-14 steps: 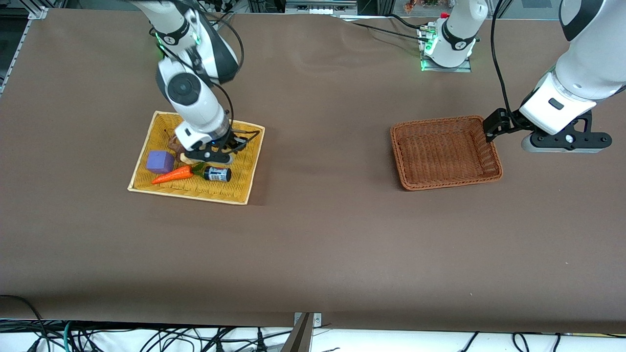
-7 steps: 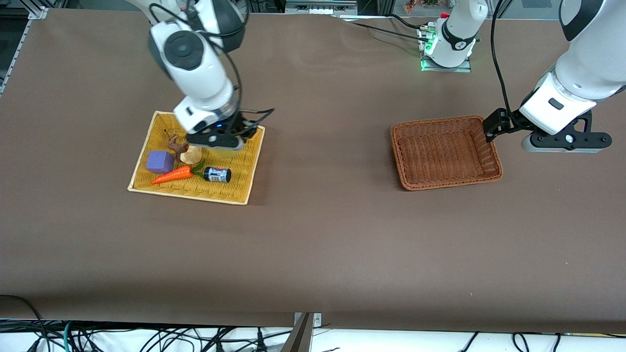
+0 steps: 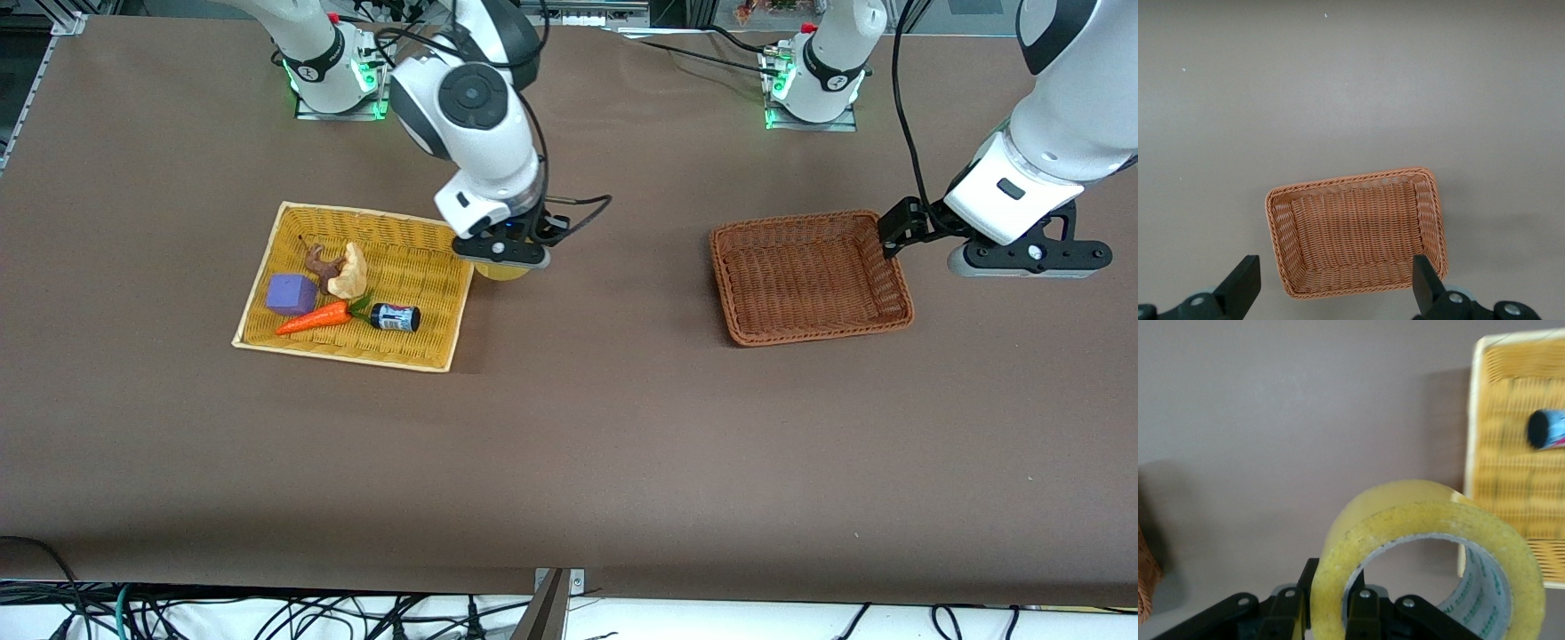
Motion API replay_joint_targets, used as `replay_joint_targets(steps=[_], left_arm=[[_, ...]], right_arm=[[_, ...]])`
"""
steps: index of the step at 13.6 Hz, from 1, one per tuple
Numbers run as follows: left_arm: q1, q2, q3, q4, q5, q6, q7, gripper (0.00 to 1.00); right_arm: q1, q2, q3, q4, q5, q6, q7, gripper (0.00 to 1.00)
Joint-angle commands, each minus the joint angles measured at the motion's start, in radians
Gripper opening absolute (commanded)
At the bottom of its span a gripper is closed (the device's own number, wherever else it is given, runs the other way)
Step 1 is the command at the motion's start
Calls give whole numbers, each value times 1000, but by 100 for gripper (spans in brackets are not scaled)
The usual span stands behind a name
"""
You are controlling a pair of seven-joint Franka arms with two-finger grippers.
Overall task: Transfer tape with both arms
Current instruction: 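Carry the tape toward the table middle while the left gripper approaches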
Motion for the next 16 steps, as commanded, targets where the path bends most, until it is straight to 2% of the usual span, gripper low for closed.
replay_joint_targets(steps=[1, 6, 10, 16], left_arm=[[7, -17, -8, -13, -6, 3, 7, 100], [12, -17, -8, -13, -6, 3, 7, 100], [12, -17, -8, -10, -8, 2, 7, 100], [12, -16, -8, -8, -8, 2, 7, 100]], right_arm=[[56, 107, -7, 100, -36, 40, 92, 0], [128, 233, -8, 163, -43, 82, 134, 0], [165, 322, -10, 166, -44, 180, 171, 0], [165, 390, -14, 166, -68, 220, 160, 0]])
